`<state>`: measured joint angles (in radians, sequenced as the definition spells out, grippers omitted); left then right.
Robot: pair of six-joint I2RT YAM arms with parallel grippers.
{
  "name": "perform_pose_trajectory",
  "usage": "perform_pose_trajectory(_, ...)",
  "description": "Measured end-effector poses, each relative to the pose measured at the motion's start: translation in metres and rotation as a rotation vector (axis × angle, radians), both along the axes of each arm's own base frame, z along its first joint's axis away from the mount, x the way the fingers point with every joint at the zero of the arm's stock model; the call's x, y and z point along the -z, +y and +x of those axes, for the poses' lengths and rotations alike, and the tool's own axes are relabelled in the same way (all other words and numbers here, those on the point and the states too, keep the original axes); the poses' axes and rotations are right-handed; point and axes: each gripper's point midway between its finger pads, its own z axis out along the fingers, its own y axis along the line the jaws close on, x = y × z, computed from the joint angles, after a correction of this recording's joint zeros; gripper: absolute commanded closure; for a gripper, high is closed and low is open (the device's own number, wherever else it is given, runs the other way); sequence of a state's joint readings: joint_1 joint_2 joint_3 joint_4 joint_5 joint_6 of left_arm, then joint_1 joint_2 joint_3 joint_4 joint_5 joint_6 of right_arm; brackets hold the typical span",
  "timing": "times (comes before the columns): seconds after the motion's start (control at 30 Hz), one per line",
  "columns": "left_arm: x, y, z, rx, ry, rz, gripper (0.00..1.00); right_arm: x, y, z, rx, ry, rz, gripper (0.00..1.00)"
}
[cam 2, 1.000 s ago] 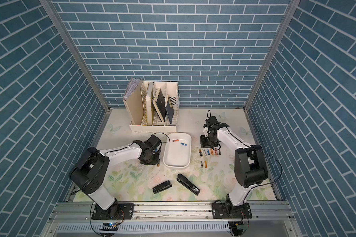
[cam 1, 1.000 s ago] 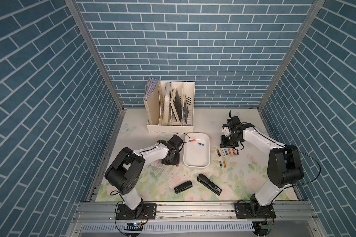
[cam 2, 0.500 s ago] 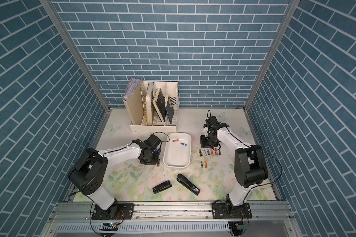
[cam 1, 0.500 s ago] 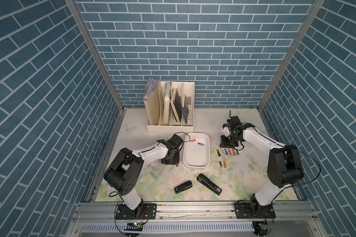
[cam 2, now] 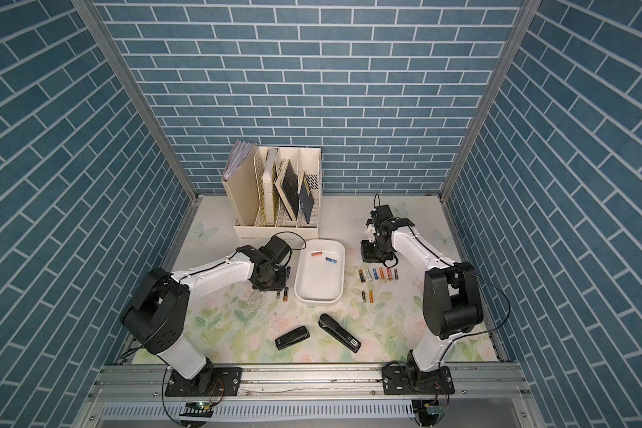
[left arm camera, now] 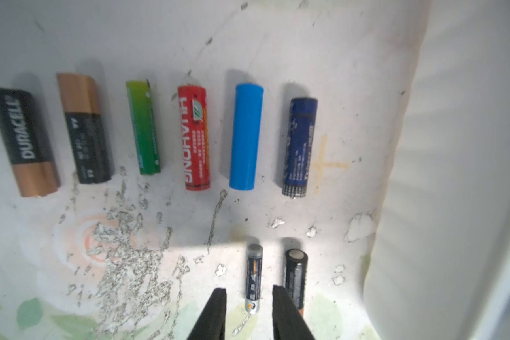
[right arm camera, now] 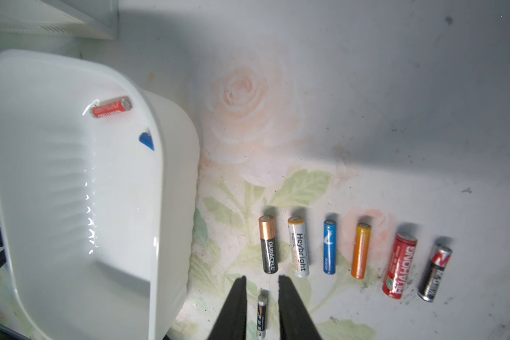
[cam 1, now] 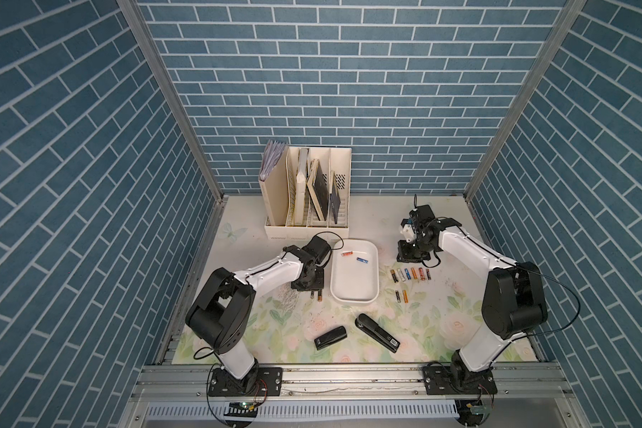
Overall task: Take the batteries out of the storage box
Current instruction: Pick up the battery from the storage box.
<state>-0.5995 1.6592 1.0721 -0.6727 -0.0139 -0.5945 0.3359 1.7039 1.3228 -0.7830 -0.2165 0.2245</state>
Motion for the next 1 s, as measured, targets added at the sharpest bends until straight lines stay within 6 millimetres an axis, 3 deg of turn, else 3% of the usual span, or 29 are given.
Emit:
perform_pose_trajectory(0.17,-0.027,0.006,0.01,-0.029,-0.057,-0.032,0.65,-0.045,0.023,0.024,-0.067,-0.116,-0.001,0.77)
perform_pose_trajectory(0.27,-0.041,0.011,0.016,-0.046,-0.079,-0.044,0.64,-0.059,0.043,0.031,-0.118,-0.159,-0.004,0.77)
perform_pose_trajectory(0.6,-0.102,0.019,0.04,-0.097,-0.21,-0.121,0.62,-0.034,0.117,0.029,-0.322,-0.117,-0.067,0.77)
perform_pose_trajectory(1.0,-0.094,0.021,0.031,-0.094,-0.175,-0.128,0.61,-0.028,0.129,0.04,-0.379,-0.132,-0.142,0.75)
